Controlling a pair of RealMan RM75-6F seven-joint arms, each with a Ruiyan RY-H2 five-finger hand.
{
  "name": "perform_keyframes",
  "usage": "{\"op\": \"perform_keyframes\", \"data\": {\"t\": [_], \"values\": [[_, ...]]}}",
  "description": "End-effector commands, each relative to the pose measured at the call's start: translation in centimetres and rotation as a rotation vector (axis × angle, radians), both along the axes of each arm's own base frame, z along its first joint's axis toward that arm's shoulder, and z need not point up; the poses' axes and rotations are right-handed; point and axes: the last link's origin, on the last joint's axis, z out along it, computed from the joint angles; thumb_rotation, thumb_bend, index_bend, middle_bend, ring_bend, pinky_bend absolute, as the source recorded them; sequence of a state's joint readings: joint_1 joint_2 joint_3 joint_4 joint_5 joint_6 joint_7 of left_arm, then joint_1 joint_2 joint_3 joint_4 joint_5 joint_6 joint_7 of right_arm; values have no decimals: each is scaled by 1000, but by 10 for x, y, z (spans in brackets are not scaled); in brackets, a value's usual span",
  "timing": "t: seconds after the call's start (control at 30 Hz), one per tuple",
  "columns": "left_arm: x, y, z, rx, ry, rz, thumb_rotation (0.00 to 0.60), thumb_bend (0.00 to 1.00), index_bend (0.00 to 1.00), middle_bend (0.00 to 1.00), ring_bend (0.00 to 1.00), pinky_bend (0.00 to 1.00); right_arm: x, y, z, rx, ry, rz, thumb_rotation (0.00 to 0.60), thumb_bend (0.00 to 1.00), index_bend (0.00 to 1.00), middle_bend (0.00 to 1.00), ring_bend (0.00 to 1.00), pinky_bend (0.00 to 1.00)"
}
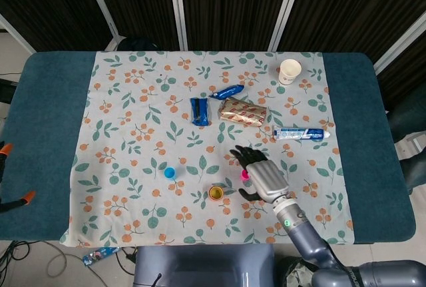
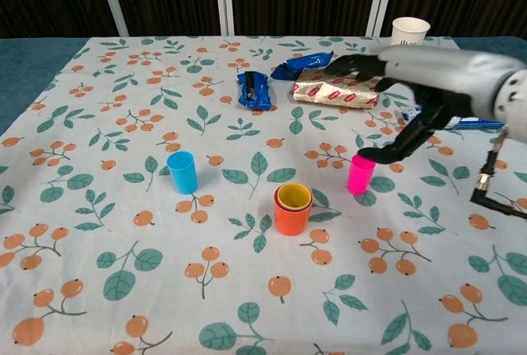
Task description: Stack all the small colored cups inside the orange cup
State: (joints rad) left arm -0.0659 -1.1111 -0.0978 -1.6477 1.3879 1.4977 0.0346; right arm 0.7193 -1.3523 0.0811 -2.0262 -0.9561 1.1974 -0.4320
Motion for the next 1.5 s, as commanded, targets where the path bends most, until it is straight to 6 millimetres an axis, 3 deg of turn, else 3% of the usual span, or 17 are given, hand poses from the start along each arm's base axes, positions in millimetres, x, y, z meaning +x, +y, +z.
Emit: {"op": "perform_keyframes", "data": {"t": [0.03,0.23,0.4,0.53,0.77,1.03,1.2,1.5], "values": [[2,0,-1,-2,2,-11,600,73,58,0,0,0,-43,13,36,-112,13,-36,600,383,21,5,6,96],[7,6,-9,-45,-7,-62,600,73,44,0,0,0,-113,54,67,-268,61,-50,600,384,21,5,5,70],[16,18,-15,-116,-23,-114,600,72,28,0,0,0,-150,81,75,-393,79,-56,600,383,21,4,0,67],[35,43,-20,-227,-25,-167,600,69,25,0,0,0,-171,93,78,-482,108,-45,600,383,21,4,0,65],[96,96,-45,-407,5,-290,600,51,69,0,0,0,-174,95,84,-493,89,-48,600,383,21,4,0,65],[159,125,-91,-618,-10,-341,600,56,143,0,0,0,-172,95,76,-461,96,-64,600,384,21,4,0,65],[183,127,-119,-675,6,-351,600,96,202,0,0,10,-171,95,70,-445,102,-60,600,383,21,4,0,65],[199,127,-159,-693,60,-311,600,211,257,0,0,16,-171,95,70,-446,93,-70,600,383,21,4,0,65]]}}
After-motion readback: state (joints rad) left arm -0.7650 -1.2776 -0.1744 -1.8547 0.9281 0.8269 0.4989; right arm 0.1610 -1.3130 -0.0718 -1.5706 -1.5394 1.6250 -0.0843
